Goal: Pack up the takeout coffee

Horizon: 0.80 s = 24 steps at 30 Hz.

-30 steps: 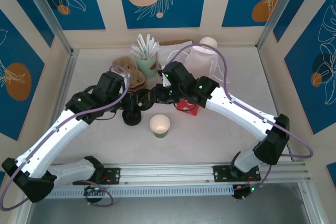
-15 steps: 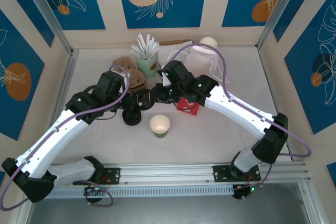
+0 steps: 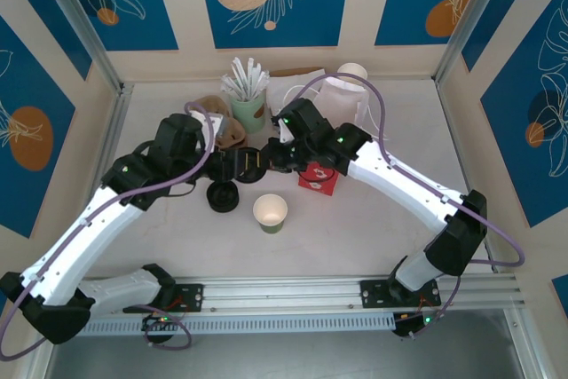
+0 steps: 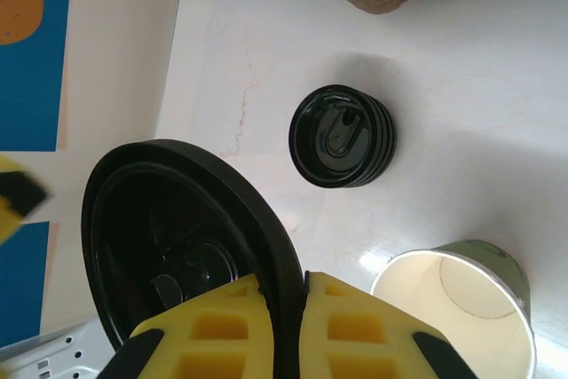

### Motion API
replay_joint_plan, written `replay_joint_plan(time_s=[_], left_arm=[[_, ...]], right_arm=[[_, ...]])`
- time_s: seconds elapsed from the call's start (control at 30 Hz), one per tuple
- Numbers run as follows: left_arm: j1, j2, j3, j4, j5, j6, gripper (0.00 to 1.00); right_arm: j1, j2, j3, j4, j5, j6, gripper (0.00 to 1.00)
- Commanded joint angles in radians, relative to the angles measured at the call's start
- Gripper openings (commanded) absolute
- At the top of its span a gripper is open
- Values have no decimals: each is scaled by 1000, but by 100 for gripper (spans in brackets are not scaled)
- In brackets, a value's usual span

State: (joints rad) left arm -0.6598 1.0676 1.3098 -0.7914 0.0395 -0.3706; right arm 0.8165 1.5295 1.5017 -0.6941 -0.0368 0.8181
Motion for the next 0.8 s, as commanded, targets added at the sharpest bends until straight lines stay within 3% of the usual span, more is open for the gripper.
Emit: replay_joint_plan(time_s=[0.0,0.1,0.2,0.27,0.37,0.5,0.67,0.77], left_arm=[[-12,-61,25,52,58,168,70],[-12,-126,-72,162,95,375,79],[-12,-166,-215,320,110,557,82],[-12,-182,-269,390,194,632,81],[-12,-212,-320,454,272,696,81],[-16,-223,-352,419,410,838,84],[-20,-266,-373,455,442,871,84],[-34,-253,-350,430,405,923,83]], right_arm=[[-18,-24,0,-68,-69,-19,0],[-39,-22,5,-129,-136,-63,0],[-49,-21,23,-220,-176,-122,0],[-74,-24,29,-274,-208,-152,0],[-122,-39,14,-305,-282,-185,0],[-175,-55,10,-342,-340,-223,0],[-224,-46,28,-401,-369,-269,0],[-234,-48,31,-404,-395,-271,0]])
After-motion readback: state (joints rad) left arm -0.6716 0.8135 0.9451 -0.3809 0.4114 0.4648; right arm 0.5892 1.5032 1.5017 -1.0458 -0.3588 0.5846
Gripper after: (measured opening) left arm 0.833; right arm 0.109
